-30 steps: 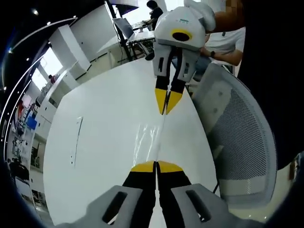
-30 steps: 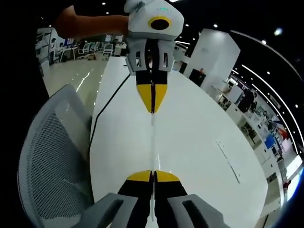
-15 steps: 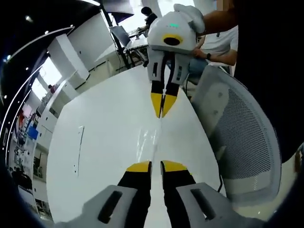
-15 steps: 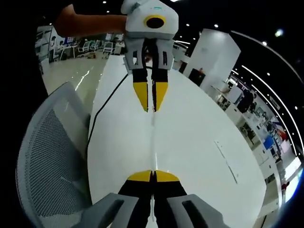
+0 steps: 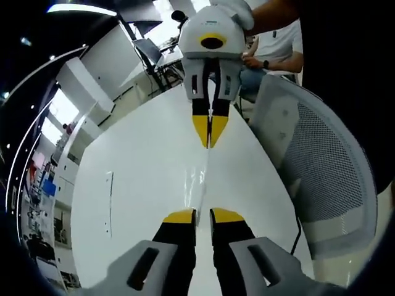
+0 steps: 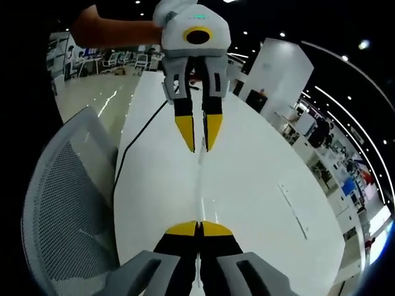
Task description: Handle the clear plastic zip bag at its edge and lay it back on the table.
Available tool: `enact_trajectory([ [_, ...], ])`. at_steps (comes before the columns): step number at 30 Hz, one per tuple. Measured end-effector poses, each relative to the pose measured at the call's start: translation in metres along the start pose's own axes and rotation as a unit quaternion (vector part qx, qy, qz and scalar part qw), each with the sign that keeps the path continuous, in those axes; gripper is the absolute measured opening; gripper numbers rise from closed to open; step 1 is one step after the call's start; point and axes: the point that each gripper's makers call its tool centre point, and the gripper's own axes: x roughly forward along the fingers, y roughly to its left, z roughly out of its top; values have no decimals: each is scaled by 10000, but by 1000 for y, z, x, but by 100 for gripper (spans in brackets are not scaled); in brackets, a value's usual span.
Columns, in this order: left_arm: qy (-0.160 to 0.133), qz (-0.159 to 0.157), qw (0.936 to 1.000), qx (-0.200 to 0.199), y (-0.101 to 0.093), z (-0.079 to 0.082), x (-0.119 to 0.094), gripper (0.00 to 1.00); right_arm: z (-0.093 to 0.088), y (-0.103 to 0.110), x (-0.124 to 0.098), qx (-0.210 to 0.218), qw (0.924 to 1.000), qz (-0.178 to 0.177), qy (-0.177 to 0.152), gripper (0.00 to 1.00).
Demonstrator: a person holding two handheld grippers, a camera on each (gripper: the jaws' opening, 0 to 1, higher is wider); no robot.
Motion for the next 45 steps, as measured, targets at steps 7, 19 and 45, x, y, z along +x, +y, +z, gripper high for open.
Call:
enact_trajectory([
  [7,-77,11,10000,-3,0,2,7,4,2,0,-1,-2,10000,-17,-17,0],
  [19,41,54,9999,136,0,0,7,0,6,0,-2,-54,9999,-23,-86,0],
  [45,-57,176,9978,-640,0,4,-3,0,38,-4,-2,34,9992,46,-404,25],
])
